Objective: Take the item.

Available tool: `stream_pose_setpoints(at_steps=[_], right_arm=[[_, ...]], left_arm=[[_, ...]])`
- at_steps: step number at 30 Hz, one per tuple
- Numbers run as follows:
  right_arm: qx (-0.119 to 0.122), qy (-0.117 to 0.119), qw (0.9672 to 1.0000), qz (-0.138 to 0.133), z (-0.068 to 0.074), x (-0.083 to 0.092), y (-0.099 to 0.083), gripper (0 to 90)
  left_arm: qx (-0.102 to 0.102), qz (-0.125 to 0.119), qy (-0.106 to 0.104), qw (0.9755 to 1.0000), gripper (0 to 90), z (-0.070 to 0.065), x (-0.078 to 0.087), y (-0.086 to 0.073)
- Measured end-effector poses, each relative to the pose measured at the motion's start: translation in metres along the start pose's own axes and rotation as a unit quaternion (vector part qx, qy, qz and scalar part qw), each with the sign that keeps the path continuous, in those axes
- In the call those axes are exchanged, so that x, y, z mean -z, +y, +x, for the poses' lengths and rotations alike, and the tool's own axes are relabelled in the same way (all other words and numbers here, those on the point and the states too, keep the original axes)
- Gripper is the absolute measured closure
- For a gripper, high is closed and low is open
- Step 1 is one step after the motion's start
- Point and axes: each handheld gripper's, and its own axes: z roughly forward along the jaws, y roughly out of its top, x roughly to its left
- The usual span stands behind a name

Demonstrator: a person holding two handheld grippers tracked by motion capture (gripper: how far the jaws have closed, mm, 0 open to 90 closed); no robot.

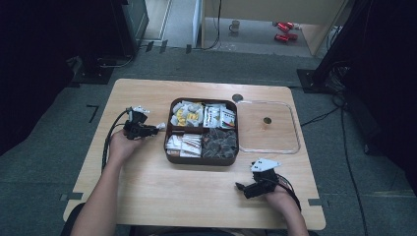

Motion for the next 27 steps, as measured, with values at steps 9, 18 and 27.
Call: stream_pose_setpoints(at_steps=[9, 18, 27], right_arm=[[0.0, 0.0, 1.0, 0.0, 0.0, 0.0, 0.0, 0.0], [0.0, 0.0, 1.0, 0.0, 0.0, 0.0, 0.0, 0.0], [0.0, 0.0, 1.0, 0.0, 0.0, 0.0, 0.0, 0.0]], left_arm=[[-0.001, -0.017, 0.009, 0.9998, 55.8, -0.002, 0.013, -0.002], [0.0, -0.028, 0.008, 0.9996, 50.2, -0.001, 0.027, -0.006], [0.003, -0.043, 0.013, 0.999, 48.0, 0.007, 0.038, -0.014]])
